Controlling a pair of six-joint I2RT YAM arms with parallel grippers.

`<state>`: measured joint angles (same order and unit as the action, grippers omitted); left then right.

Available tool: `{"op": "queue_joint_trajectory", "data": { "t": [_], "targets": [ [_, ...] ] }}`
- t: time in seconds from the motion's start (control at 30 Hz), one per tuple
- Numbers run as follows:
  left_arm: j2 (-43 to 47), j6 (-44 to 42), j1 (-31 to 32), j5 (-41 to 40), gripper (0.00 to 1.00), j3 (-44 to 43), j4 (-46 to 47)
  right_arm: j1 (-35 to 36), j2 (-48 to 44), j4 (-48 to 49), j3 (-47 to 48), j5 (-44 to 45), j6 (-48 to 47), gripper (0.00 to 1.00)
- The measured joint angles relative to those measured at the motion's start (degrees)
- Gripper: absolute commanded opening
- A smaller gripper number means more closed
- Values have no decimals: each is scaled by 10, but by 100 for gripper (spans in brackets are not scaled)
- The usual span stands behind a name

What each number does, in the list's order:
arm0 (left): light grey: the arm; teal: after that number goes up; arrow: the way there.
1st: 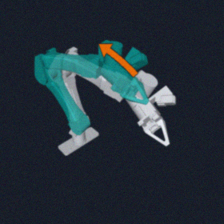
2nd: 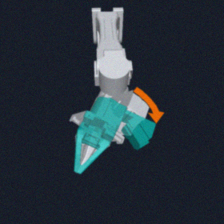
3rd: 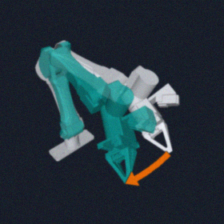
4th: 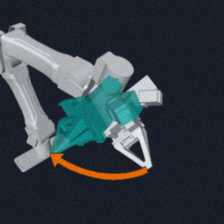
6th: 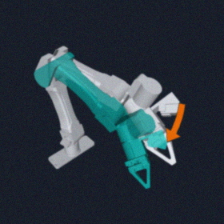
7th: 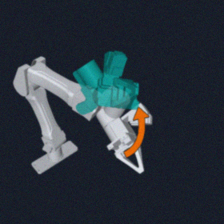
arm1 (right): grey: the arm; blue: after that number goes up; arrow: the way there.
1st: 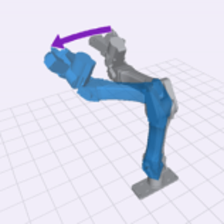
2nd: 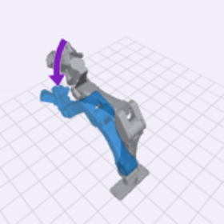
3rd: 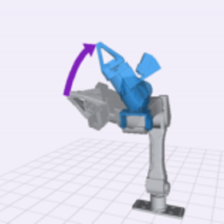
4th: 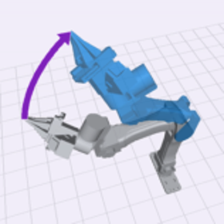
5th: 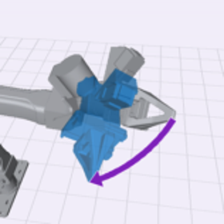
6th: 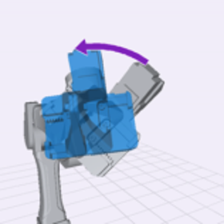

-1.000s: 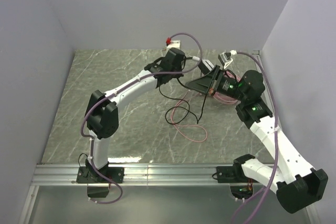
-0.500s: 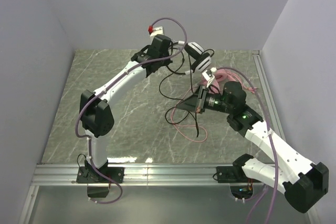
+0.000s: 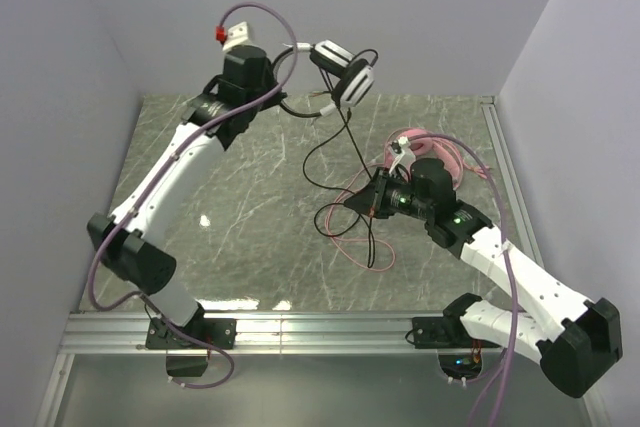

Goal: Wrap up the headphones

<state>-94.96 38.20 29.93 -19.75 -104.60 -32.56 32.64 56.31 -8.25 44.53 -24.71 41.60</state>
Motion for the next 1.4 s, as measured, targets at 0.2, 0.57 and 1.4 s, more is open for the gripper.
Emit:
{"op": "queue_joint_trajectory", "data": {
  "t": [0.2,0.57,1.4],
  "targets": [
    [68,26,-19,53,0,30,-5,1,39,2,-4,51,-16,0],
    [187,76,-18,189,0,118,-34,39,10,110,-80,138,-57,0],
    [435,87,-20,435,0,422,-59,43,10,301,-186,227,-78,12]
  ]
}}
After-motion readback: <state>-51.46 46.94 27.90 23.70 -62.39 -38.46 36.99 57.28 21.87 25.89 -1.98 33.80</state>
